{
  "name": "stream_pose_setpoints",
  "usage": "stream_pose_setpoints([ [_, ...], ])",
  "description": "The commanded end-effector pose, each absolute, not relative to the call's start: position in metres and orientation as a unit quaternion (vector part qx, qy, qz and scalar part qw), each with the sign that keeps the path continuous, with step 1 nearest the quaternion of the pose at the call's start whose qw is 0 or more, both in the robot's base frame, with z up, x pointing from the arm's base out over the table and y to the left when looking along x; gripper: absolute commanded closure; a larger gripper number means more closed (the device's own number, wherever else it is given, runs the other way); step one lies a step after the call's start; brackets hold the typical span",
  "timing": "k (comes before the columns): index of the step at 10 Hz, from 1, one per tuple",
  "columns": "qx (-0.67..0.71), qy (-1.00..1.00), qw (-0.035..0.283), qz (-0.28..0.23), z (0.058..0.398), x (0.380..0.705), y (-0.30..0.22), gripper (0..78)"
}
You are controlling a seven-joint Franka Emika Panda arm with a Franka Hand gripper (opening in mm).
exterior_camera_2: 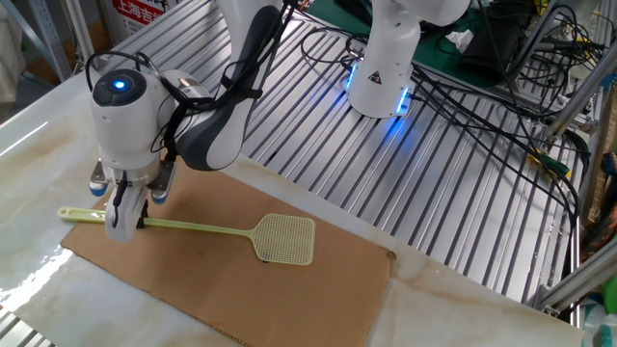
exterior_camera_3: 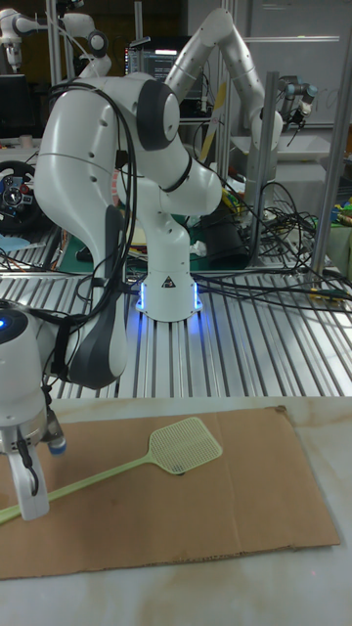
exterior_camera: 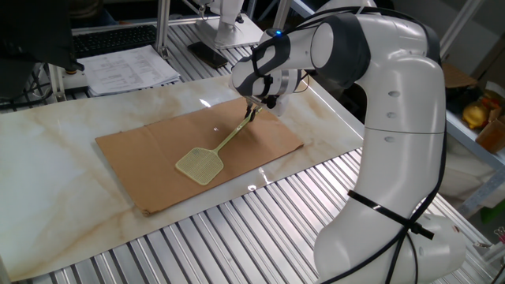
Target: Swat with a flyswatter
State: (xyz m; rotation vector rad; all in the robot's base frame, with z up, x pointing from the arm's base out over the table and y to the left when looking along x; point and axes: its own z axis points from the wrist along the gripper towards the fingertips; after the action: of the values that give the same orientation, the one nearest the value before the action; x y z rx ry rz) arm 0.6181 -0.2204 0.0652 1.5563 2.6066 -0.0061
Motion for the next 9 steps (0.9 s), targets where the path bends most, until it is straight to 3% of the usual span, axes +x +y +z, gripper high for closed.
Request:
stream_pose_setpoints([
  [1,0.512,0.857,0.052,-0.003,0.065,0.618,-0.221,76.4],
  [6,0.512,0.857,0.052,-0.003,0.065,0.618,-0.221,76.4],
  [7,0.436,0.899,0.049,-0.007,0.195,0.609,-0.203,76.4],
  [9,0.399,0.916,0.048,-0.009,0.205,0.606,-0.200,76.4],
])
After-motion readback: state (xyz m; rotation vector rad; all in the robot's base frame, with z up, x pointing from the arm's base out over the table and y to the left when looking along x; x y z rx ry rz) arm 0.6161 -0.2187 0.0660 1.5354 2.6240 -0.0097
